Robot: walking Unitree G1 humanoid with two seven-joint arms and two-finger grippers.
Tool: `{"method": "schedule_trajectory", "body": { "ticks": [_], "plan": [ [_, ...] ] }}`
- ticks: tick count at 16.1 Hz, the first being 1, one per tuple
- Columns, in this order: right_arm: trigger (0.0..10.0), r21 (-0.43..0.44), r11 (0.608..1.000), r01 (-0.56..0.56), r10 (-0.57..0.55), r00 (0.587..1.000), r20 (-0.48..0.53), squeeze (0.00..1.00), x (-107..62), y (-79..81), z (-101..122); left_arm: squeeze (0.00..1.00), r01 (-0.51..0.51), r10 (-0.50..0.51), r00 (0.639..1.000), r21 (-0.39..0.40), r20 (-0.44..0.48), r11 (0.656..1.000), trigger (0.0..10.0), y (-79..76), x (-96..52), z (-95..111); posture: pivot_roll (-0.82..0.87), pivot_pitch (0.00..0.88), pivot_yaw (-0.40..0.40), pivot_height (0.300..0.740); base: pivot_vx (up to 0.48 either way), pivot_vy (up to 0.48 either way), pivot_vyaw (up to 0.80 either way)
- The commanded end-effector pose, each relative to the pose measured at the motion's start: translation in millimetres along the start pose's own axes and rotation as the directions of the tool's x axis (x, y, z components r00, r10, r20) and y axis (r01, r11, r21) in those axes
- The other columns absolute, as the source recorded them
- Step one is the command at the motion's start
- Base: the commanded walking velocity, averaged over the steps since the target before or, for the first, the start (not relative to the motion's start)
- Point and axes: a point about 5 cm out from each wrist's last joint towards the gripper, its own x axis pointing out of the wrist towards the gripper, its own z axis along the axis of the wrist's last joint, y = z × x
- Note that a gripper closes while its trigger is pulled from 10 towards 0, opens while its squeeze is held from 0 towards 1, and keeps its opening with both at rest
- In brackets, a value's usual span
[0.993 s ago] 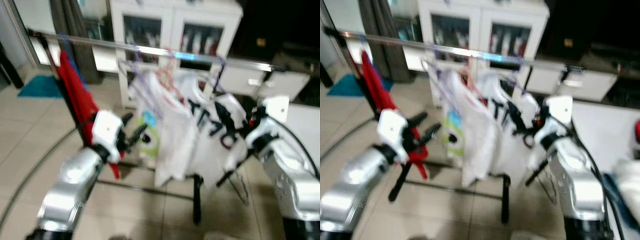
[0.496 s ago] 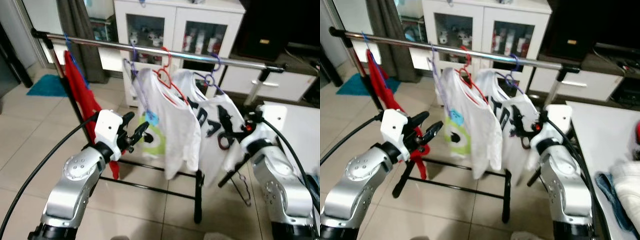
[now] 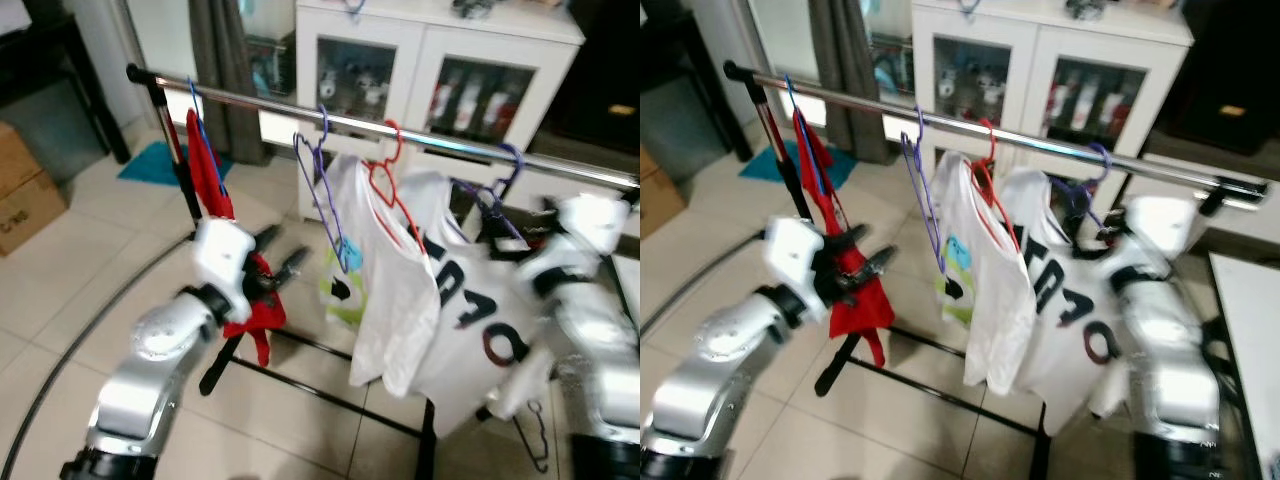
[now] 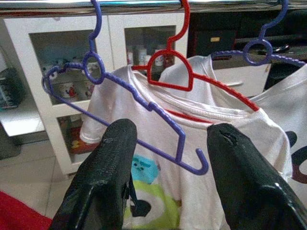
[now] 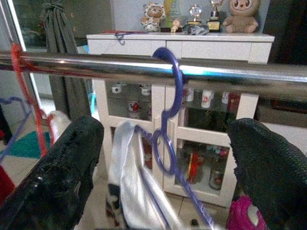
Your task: Hang hanger
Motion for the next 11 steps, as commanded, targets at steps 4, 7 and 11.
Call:
{"method": "schedule_trajectory", "body": {
  "ticks": [4,7,11],
  "plan": [
    [10.0,-0.009,0.992,-0.123,0.123,0.992,-0.022,1.0,0.4,-8.2,10,0.0,0.109,-0.109,0.994,0.001,-0.01,0.994,10.0,-6.5,-7.0,2,0.07,0.0,-0.034,0.74,0.0,0.0,0.0],
    [10.0,-0.026,0.991,-0.134,0.128,0.979,-0.155,1.0,6.6,-25.5,7,0.0,0.254,-0.256,0.966,-0.049,-0.045,0.966,10.0,-14.2,-8.1,3,0.07,0.0,-0.032,0.74,0.0,0.0,0.0],
    [10.0,0.043,0.983,-0.179,0.184,0.944,-0.274,0.0,29.3,-27.7,2,0.0,0.366,-0.369,0.927,-0.058,-0.069,0.929,10.0,-17.0,-5.5,6,0.05,0.0,-0.012,0.74,0.0,0.0,0.0]
  ]
}}
